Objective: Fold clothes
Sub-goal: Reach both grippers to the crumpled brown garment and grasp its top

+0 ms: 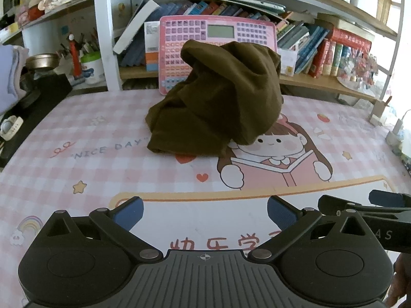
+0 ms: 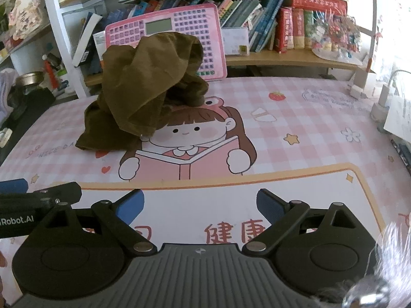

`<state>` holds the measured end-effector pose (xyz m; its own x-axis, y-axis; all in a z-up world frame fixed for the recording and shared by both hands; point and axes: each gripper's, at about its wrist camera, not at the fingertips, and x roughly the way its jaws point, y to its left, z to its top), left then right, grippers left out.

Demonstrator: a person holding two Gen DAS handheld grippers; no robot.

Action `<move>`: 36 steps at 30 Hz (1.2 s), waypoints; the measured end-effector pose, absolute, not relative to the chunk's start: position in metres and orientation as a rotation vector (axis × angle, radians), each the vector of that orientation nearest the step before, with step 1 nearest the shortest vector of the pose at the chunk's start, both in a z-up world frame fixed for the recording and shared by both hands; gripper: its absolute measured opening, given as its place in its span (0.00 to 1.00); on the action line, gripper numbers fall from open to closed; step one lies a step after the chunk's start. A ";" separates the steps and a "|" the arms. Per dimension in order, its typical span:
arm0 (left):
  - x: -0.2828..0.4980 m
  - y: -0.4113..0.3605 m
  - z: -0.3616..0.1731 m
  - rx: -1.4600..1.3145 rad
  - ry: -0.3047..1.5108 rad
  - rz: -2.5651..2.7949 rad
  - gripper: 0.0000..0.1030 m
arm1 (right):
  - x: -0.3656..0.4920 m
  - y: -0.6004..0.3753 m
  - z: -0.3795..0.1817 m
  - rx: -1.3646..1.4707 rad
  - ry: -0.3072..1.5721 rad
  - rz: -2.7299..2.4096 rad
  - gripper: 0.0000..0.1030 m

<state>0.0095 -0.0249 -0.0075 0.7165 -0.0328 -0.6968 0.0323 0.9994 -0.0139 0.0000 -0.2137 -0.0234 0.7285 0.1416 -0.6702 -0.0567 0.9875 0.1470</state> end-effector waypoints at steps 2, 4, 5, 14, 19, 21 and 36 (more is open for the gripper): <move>0.009 -0.027 -0.008 0.002 0.775 -0.037 1.00 | -0.001 -0.216 -0.025 0.125 0.752 0.109 0.93; 0.010 -0.029 -0.009 -0.001 0.780 -0.042 1.00 | -0.002 -0.219 -0.028 0.136 0.756 0.112 0.93; 0.010 -0.030 -0.009 -0.001 0.782 -0.046 1.00 | -0.002 -0.221 -0.028 0.143 0.752 0.110 0.93; 0.027 -0.039 0.000 0.048 0.732 -0.077 1.00 | -0.003 -0.251 -0.023 0.311 0.720 0.061 0.94; 0.051 -0.040 0.010 0.045 0.678 -0.065 1.00 | -0.001 -0.260 -0.025 0.344 0.735 0.022 0.94; 0.064 -0.040 0.013 0.004 0.659 -0.082 1.00 | -0.001 -0.262 -0.025 0.345 0.732 0.012 0.94; 0.142 -0.012 0.017 -0.386 0.789 -0.213 0.02 | 0.001 -0.286 -0.025 0.619 0.742 0.037 0.94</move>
<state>0.1417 -0.0121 0.0167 0.6880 -0.3272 -0.6478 0.0427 0.9093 -0.4140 0.0013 -0.2861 -0.0248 0.7447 0.2435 -0.6214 0.1810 0.8225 0.5392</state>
